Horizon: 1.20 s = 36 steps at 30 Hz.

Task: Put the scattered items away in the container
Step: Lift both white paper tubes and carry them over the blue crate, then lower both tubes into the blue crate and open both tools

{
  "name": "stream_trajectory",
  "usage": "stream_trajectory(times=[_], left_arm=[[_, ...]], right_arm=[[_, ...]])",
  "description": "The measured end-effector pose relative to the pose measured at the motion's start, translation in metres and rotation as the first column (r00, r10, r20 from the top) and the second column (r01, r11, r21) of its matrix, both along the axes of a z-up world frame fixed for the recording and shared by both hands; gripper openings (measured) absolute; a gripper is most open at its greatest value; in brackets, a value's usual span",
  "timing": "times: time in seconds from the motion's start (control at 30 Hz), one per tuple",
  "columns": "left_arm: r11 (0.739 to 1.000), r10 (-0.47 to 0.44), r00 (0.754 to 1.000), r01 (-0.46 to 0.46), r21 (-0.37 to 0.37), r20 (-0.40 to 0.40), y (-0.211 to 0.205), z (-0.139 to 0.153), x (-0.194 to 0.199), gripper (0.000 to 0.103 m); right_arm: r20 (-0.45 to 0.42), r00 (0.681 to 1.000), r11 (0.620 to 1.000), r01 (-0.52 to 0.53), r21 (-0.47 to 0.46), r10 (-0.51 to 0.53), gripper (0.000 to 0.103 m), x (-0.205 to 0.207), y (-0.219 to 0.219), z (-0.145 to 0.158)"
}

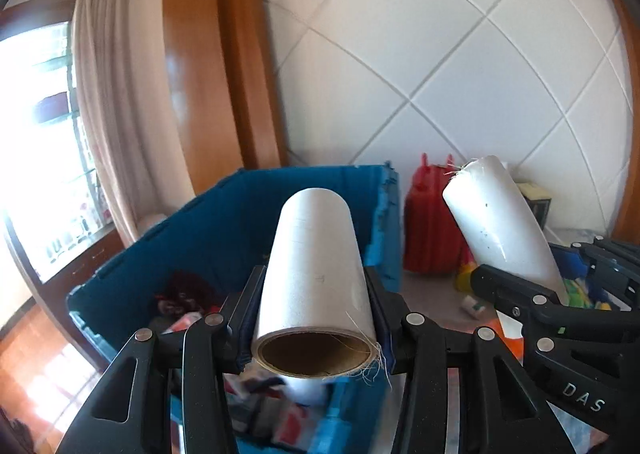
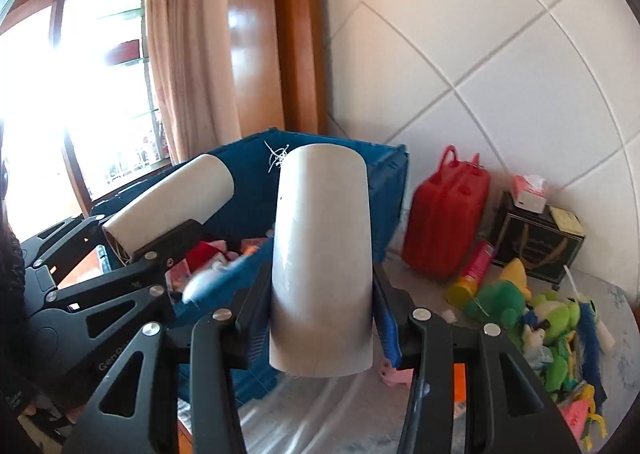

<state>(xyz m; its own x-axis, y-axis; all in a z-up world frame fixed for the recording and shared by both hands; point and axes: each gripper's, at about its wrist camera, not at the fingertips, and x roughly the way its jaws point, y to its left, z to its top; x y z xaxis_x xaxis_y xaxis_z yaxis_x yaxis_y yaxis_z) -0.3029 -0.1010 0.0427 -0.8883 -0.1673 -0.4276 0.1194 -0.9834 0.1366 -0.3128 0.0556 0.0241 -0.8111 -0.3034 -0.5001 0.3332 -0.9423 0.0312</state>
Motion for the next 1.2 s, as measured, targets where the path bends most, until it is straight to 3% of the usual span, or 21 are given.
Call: stream_trajectory(times=[0.2, 0.4, 0.73, 0.8, 0.9, 1.2], left_arm=[[0.996, 0.084, 0.996, -0.084, 0.003, 0.035, -0.093, -0.012, -0.017, 0.045], [0.994, 0.098, 0.992, -0.101, 0.039, 0.077, -0.130, -0.036, -0.041, 0.045], [0.995, 0.064, 0.986, -0.074, 0.063, 0.151, -0.129, -0.065, -0.073, 0.046], [0.997, 0.055, 0.990, -0.062, 0.053, 0.127, -0.126, -0.064, -0.070, 0.064], [0.997, 0.047, 0.995, -0.053, 0.061, 0.090, -0.127, -0.061, -0.064, 0.077], [0.996, 0.043, 0.996, -0.049, 0.075, 0.082, -0.132, -0.060, -0.063, 0.080]], right_arm=[[0.019, 0.998, 0.998, -0.059, -0.015, 0.059, 0.045, -0.027, -0.094, -0.005], [0.049, 0.997, 0.999, -0.051, -0.003, 0.051, 0.045, -0.041, -0.140, -0.016], [0.069, 0.997, 1.000, 0.024, -0.003, -0.024, 0.045, -0.063, -0.138, -0.025], [0.069, 0.997, 1.000, 0.028, 0.012, -0.029, 0.045, -0.063, -0.139, -0.027], [0.082, 0.996, 0.999, 0.032, 0.027, -0.034, 0.045, -0.064, -0.140, -0.031], [0.090, 0.995, 0.999, 0.040, 0.036, -0.043, 0.045, -0.064, -0.139, -0.031]])
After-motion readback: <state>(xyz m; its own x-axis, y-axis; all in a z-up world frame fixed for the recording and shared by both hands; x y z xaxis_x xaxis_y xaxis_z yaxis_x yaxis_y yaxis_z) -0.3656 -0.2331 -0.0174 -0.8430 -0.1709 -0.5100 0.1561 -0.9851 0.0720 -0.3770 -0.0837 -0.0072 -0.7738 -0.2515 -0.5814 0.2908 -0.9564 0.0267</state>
